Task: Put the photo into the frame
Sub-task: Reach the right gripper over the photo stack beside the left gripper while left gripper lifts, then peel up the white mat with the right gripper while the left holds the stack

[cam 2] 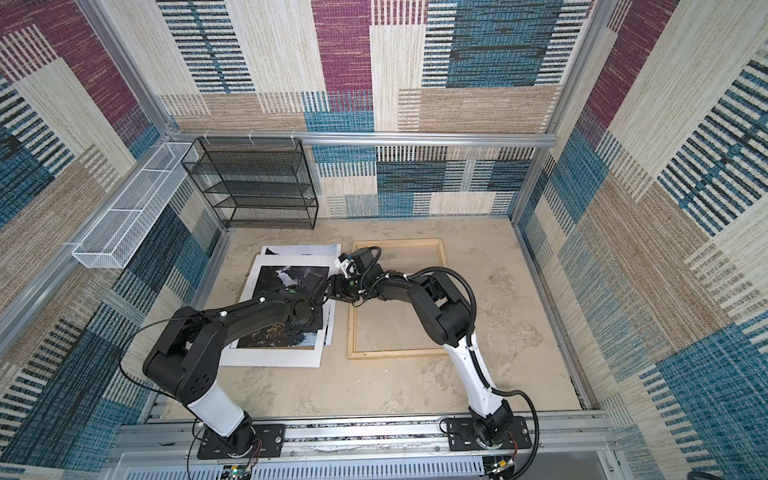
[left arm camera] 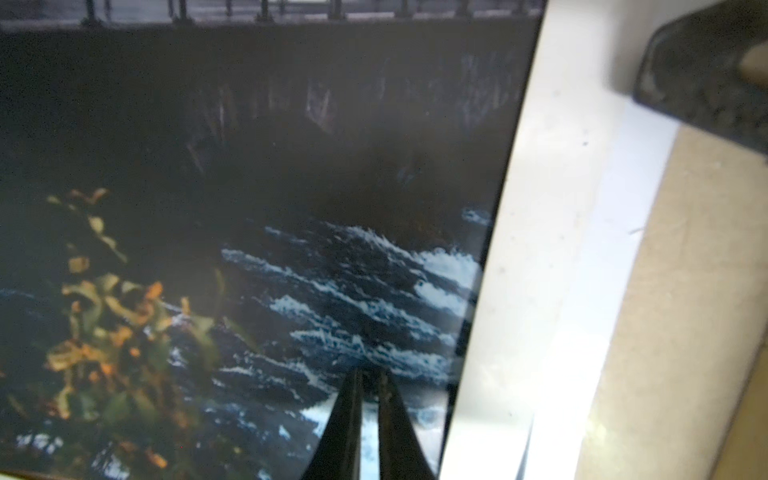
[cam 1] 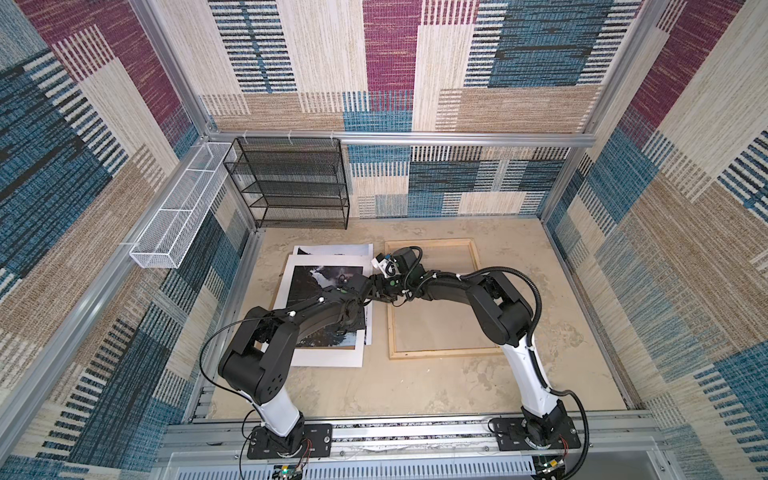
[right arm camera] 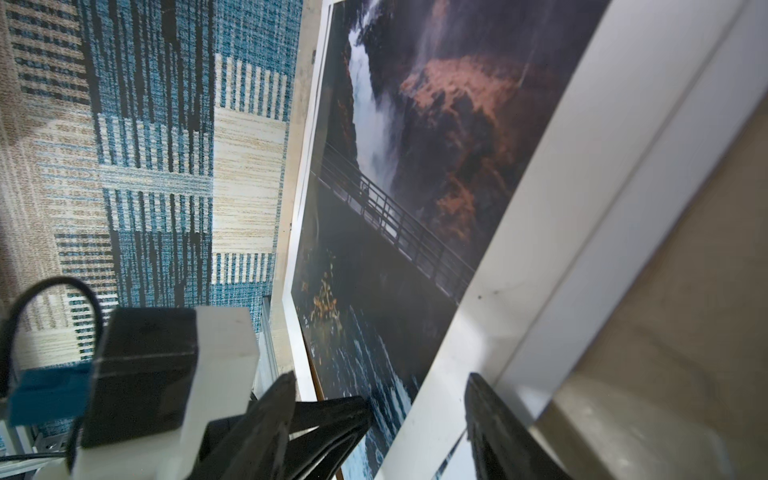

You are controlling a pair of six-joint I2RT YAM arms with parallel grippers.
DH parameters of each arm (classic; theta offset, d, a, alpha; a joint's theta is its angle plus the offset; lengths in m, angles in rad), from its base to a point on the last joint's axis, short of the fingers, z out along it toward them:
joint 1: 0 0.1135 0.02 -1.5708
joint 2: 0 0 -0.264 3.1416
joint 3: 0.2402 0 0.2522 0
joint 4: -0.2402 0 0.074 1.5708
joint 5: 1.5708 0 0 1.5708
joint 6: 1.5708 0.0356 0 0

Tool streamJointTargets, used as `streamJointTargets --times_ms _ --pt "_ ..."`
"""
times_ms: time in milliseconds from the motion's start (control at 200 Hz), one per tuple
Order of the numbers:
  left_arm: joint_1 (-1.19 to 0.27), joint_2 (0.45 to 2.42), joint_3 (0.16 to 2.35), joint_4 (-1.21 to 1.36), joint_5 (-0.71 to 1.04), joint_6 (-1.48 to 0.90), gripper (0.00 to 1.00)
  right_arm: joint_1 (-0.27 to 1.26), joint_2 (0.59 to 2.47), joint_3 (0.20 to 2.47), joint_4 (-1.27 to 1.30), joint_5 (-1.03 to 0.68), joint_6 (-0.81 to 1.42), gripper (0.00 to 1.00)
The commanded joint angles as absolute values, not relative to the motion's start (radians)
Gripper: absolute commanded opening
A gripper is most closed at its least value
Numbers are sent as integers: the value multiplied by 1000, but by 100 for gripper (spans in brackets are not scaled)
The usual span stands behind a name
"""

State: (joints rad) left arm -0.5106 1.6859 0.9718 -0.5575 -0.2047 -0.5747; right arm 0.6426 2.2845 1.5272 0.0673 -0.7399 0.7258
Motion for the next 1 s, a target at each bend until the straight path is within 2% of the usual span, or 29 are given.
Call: streamJointTargets --times_ms 0,235,636,996 --pt "-511 1675 958 -529 -156 -570 13 650 2260 1494 -47 -692 708 67" --pt "-510 1647 923 -485 -142 -567 13 687 2224 1456 -77 -698 729 67" --pt "-512 1608 861 -382 -124 -570 13 737 2197 1427 -153 -529 868 67" --pt "-512 1629 860 -346 -97 -558 13 751 2138 1389 -155 -499 894 67"
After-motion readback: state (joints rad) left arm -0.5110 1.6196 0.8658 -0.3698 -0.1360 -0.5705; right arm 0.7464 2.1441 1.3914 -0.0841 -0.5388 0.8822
